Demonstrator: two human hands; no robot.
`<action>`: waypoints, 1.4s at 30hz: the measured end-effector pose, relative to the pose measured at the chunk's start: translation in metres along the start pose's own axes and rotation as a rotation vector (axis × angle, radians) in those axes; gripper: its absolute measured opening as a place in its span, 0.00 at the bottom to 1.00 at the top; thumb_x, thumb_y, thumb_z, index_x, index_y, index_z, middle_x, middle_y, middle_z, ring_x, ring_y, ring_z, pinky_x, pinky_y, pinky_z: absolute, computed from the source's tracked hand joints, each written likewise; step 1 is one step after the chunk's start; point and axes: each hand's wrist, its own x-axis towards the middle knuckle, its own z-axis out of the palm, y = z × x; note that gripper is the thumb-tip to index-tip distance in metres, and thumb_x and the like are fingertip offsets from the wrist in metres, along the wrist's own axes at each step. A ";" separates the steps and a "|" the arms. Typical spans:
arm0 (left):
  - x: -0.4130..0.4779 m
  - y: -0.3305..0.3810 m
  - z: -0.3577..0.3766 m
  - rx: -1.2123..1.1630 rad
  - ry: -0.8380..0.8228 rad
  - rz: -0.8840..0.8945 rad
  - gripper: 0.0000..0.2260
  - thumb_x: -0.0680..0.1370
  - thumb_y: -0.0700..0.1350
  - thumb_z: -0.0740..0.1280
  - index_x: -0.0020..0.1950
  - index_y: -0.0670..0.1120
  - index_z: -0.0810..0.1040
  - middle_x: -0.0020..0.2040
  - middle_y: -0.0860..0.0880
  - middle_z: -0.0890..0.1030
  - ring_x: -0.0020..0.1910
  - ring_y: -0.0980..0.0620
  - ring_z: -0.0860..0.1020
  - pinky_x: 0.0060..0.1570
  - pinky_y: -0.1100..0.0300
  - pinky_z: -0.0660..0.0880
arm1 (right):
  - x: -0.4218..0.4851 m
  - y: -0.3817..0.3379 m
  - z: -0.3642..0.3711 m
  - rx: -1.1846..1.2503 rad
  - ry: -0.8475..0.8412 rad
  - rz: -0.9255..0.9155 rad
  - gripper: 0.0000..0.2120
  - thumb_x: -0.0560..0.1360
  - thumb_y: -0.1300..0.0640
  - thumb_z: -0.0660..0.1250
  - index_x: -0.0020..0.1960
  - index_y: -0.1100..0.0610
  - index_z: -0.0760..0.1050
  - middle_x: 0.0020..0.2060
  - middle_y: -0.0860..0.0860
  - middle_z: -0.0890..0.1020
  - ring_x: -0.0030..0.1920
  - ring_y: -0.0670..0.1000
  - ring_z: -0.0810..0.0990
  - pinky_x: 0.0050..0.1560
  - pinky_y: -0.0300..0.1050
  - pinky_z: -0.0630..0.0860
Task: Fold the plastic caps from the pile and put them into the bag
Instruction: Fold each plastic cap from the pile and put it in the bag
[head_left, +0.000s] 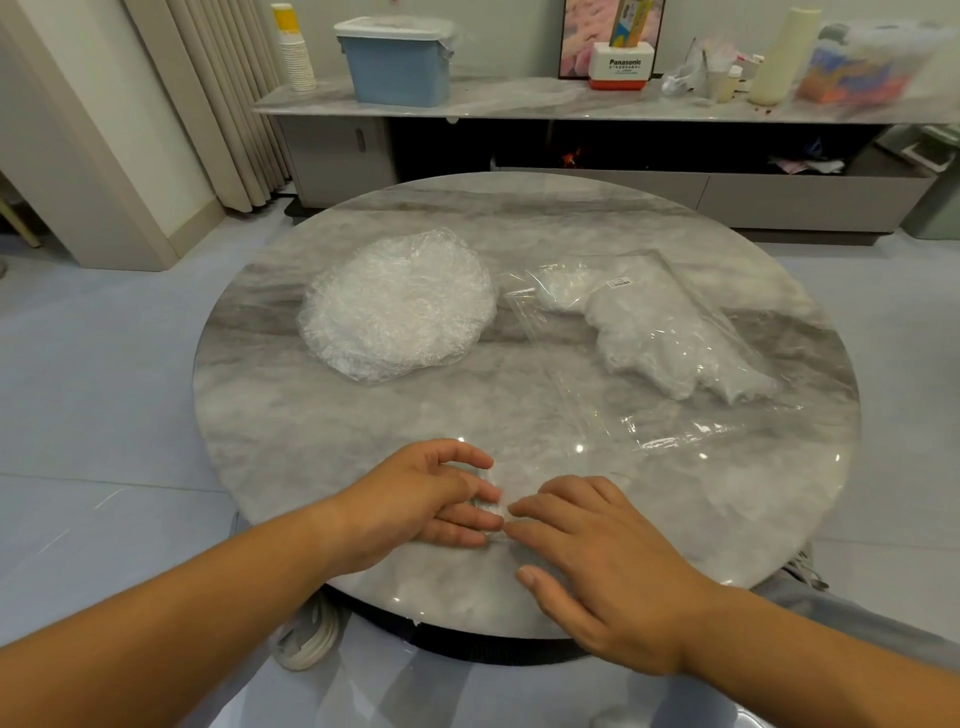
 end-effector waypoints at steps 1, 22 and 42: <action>0.001 0.001 0.000 0.001 0.003 -0.008 0.10 0.81 0.36 0.66 0.62 0.42 0.77 0.54 0.39 0.84 0.51 0.41 0.85 0.50 0.49 0.82 | 0.000 -0.001 0.001 0.005 -0.028 0.022 0.19 0.83 0.42 0.53 0.64 0.49 0.75 0.59 0.42 0.77 0.60 0.48 0.71 0.62 0.48 0.68; 0.037 0.031 0.024 0.707 0.109 -0.046 0.16 0.68 0.45 0.82 0.52 0.43 0.82 0.38 0.50 0.81 0.33 0.56 0.79 0.32 0.64 0.75 | -0.010 0.024 -0.012 0.103 -0.150 -0.161 0.25 0.79 0.36 0.60 0.68 0.51 0.74 0.71 0.48 0.72 0.75 0.45 0.65 0.80 0.50 0.50; 0.016 0.022 0.011 -0.115 0.024 0.066 0.14 0.74 0.30 0.72 0.57 0.40 0.77 0.54 0.36 0.84 0.48 0.45 0.84 0.50 0.52 0.81 | 0.040 0.017 -0.040 1.386 0.361 0.589 0.21 0.77 0.38 0.64 0.48 0.53 0.87 0.54 0.50 0.86 0.58 0.50 0.83 0.60 0.53 0.76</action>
